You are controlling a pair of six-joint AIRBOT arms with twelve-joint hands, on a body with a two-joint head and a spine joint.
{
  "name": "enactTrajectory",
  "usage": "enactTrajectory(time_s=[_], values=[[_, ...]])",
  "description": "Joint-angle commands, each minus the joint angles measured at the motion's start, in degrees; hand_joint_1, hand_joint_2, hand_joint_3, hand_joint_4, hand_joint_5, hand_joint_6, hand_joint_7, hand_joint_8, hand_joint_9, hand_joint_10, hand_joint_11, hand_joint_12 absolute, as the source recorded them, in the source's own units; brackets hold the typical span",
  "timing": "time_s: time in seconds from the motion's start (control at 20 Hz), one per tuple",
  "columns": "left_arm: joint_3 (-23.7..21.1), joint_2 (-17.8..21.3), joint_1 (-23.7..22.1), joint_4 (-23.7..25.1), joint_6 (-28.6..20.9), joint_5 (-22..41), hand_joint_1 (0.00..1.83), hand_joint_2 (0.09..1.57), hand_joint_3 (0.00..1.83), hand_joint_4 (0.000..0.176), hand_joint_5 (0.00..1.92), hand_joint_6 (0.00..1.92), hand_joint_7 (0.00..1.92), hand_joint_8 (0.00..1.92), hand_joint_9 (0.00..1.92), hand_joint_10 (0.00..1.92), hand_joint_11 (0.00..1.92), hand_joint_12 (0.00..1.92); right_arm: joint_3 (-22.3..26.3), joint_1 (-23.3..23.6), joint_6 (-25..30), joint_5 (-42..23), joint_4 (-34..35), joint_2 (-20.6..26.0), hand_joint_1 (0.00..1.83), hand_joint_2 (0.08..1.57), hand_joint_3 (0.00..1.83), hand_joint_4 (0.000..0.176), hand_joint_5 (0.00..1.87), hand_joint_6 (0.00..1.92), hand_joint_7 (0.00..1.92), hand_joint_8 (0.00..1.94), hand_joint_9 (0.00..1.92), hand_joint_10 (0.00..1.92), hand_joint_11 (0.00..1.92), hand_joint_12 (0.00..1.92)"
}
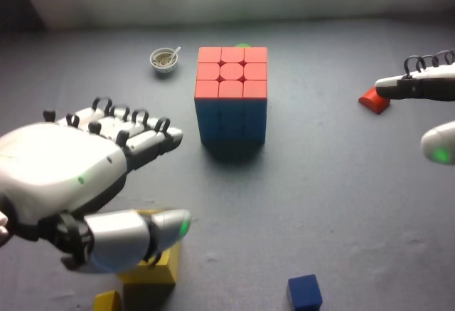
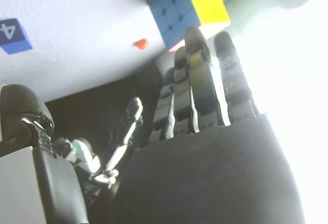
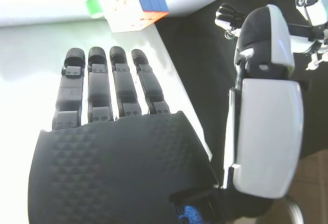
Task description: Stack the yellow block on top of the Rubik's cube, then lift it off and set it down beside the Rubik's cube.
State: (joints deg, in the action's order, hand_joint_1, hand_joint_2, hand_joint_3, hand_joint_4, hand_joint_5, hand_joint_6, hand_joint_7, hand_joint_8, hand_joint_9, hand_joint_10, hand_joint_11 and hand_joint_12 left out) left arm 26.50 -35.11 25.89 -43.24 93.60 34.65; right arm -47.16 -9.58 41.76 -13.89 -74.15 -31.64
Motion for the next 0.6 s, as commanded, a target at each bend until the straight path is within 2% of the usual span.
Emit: enactTrajectory(time_s=[0.0,0.45,0.55], values=[[0.2,0.2,-0.6,1.7,-0.3,4.6,0.0,1.25,0.01,0.0,0.11,0.0,0.1,0.0,0.09,0.0,0.03,0.17,-0.1,0.3,0.3,-1.9,1.6,0.7,0.0,1.29,0.02,0.0,0.04,0.0,0.06,0.0,0.01,0.0,0.0,0.0],[0.1,-0.1,-0.8,1.7,0.1,5.3,0.0,1.25,0.0,0.0,0.11,0.0,0.08,0.0,0.08,0.0,0.02,0.13,-0.1,0.3,0.2,-1.9,1.6,0.7,0.0,1.29,0.01,0.0,0.08,0.01,0.08,0.01,0.03,0.0,0.0,0.0],[0.1,-0.4,-0.9,0.1,1.7,5.2,0.1,1.2,0.0,0.0,0.09,0.0,0.07,0.0,0.08,0.0,0.03,0.13,-0.1,0.3,0.2,-1.9,1.6,0.7,0.0,1.3,0.01,0.0,0.08,0.01,0.08,0.0,0.03,0.0,0.0,0.0]])
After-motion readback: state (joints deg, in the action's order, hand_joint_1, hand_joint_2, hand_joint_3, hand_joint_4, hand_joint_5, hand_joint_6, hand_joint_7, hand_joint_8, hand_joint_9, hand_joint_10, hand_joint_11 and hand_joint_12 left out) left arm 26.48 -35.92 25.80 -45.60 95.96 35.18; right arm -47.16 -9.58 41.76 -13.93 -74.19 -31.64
